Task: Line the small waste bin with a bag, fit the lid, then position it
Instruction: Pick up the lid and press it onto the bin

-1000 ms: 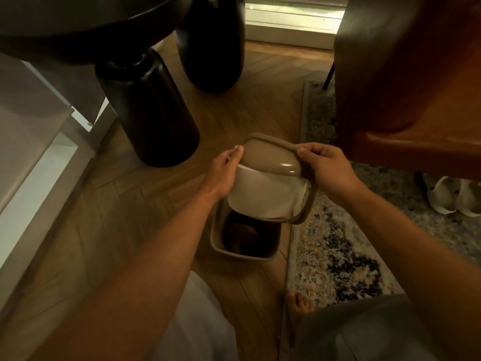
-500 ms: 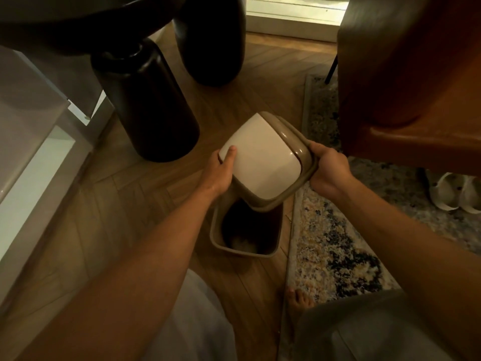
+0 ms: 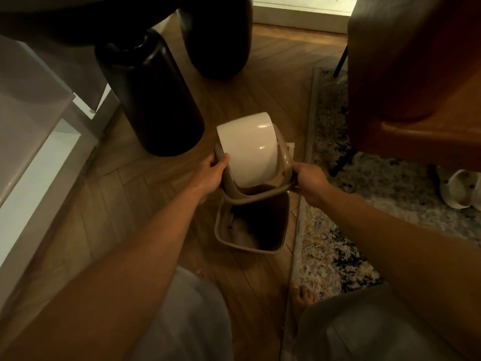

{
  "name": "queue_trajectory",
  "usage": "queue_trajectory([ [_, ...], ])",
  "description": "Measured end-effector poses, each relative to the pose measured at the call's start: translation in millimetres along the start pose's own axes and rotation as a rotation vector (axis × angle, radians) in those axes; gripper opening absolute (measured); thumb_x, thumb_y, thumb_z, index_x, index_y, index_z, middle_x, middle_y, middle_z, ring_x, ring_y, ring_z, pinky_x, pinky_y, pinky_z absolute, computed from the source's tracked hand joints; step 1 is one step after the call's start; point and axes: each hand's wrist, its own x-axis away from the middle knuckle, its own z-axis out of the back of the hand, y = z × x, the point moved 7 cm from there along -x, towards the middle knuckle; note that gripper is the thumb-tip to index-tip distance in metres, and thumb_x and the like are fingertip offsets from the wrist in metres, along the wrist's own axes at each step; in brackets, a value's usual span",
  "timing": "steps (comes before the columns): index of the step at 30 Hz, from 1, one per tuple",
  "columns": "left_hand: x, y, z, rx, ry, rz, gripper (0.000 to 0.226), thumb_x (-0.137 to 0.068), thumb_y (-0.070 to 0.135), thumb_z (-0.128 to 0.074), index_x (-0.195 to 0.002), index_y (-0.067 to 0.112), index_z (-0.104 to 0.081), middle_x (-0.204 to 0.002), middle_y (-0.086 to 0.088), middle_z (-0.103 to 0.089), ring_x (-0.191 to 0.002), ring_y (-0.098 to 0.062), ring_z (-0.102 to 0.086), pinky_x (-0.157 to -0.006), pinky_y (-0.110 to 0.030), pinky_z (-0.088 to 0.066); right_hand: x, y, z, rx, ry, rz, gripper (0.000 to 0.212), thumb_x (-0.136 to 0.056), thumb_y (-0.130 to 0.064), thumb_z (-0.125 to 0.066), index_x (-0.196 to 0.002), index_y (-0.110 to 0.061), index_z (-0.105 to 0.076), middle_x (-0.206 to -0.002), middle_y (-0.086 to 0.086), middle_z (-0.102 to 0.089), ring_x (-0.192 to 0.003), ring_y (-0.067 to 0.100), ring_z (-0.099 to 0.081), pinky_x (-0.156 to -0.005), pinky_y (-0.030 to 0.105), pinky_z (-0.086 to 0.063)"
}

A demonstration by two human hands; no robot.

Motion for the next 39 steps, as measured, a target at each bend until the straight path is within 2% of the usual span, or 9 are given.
queue_trajectory([
  [5, -2.6, -21.0, 2.8, -0.022, -0.048, 0.058, 0.058, -0.095, 0.051, -0.060, -0.148, 0.029, -0.049, -0.134, -0.003, -0.064, -0.117, -0.024, -0.064, -0.091, -0.038, -0.055, -9.5, 12.9, 0.7, 0.289, 0.021, 0.097, 0.028, -0.101, -0.012, -0.049, -0.080, -0.006, -0.066, -0.073, 0.009, -0.059, -0.063, 0.018, -0.052, -0.058, 0.030, -0.041],
  [8, -2.4, -33.7, 1.8, -0.024, -0.077, 0.108, 0.057, -0.096, 0.045, -0.063, -0.148, 0.029, -0.047, -0.130, -0.002, -0.067, -0.113, -0.025, -0.067, -0.098, -0.049, -0.055, -12.5, 21.2, -0.2, 0.430, 0.001, 0.127, 0.037, -0.104, -0.015, -0.046, -0.074, -0.008, -0.066, -0.072, 0.006, -0.061, -0.066, 0.018, -0.054, -0.058, 0.032, -0.042],
  [12, -3.4, -48.5, 2.8, -0.035, -0.115, 0.171, 0.067, -0.092, 0.041, -0.069, -0.152, 0.030, -0.041, -0.136, -0.002, -0.063, -0.117, -0.027, -0.065, -0.101, -0.055, -0.051, -18.4, 33.6, -1.8, 0.526, -0.044, 0.131, 0.035, -0.108, -0.019, -0.046, -0.099, -0.002, -0.075, -0.091, 0.011, -0.069, -0.084, 0.022, -0.061, -0.074, 0.031, -0.047],
  [19, 0.3, -58.9, 2.4, -0.105, -0.146, 0.234, 0.097, -0.085, 0.036, -0.077, -0.160, 0.013, -0.020, -0.158, -0.012, -0.041, -0.129, -0.032, -0.056, -0.100, -0.046, -0.053, -24.8, 51.1, 1.4, 0.770, -0.103, 0.105, 0.028, -0.099, -0.004, -0.050, -0.097, 0.017, -0.069, -0.087, 0.022, -0.067, -0.076, 0.026, -0.059, -0.054, 0.028, -0.041],
  [28, 1.3, -55.3, 1.2, -0.190, -0.215, 0.216, 0.078, -0.084, 0.041, -0.077, -0.149, 0.015, -0.044, -0.143, -0.006, -0.058, -0.116, -0.027, -0.064, -0.104, -0.053, -0.050, -36.1, 62.4, 4.6, 0.911, -0.175, 0.103, 0.023, -0.088, 0.000, -0.056, -0.093, 0.018, -0.070, -0.096, 0.032, -0.072, -0.093, 0.047, -0.071, -0.079, 0.057, -0.060],
  [31, 2.5, -52.8, 0.1, -0.202, -0.234, 0.201, 0.070, -0.085, 0.038, -0.077, -0.146, 0.017, -0.049, -0.138, -0.005, -0.062, -0.117, -0.026, -0.064, -0.103, -0.054, -0.051, -19.3, 59.4, 3.5, 0.894, -0.179, 0.058, 0.028, -0.090, 0.000, -0.057, -0.113, 0.007, -0.072, -0.101, 0.027, -0.074, -0.091, 0.041, -0.074, -0.073, 0.051, -0.063],
  [34, 5.9, -48.3, -1.4, -0.212, -0.236, 0.195, 0.067, -0.089, 0.031, -0.074, -0.147, 0.015, -0.046, -0.140, -0.006, -0.059, -0.120, -0.026, -0.062, -0.103, -0.052, -0.052, -3.1, 58.9, 3.9, 0.904, -0.200, -0.002, 0.049, -0.096, -0.004, -0.054, -0.146, -0.006, -0.052, -0.112, 0.026, -0.071, -0.089, 0.035, -0.075, -0.057, 0.038, -0.061],
  [37, 9.9, -47.4, -3.9, -0.222, -0.265, 0.218, 0.065, -0.090, 0.026, -0.074, -0.148, 0.013, -0.044, -0.140, -0.004, -0.057, -0.122, -0.027, -0.060, -0.103, -0.050, -0.052, 4.3, 65.2, 4.3, 0.912, -0.272, -0.047, 0.055, -0.099, -0.006, -0.054, -0.152, -0.007, -0.040, -0.130, 0.021, -0.064, -0.099, 0.034, -0.075, -0.076, 0.045, -0.064],
  [39, 12.5, -50.6, -4.5, -0.235, -0.293, 0.242, 0.064, -0.091, 0.023, -0.073, -0.147, 0.012, -0.044, -0.140, -0.005, -0.056, -0.122, -0.027, -0.059, -0.102, -0.049, -0.052, 11.7, 69.8, 5.1, 0.860, -0.317, -0.105, 0.060, -0.099, -0.009, -0.059, -0.154, -0.012, -0.035, -0.133, 0.017, -0.063, -0.099, 0.030, -0.075, -0.075, 0.041, -0.064],
])
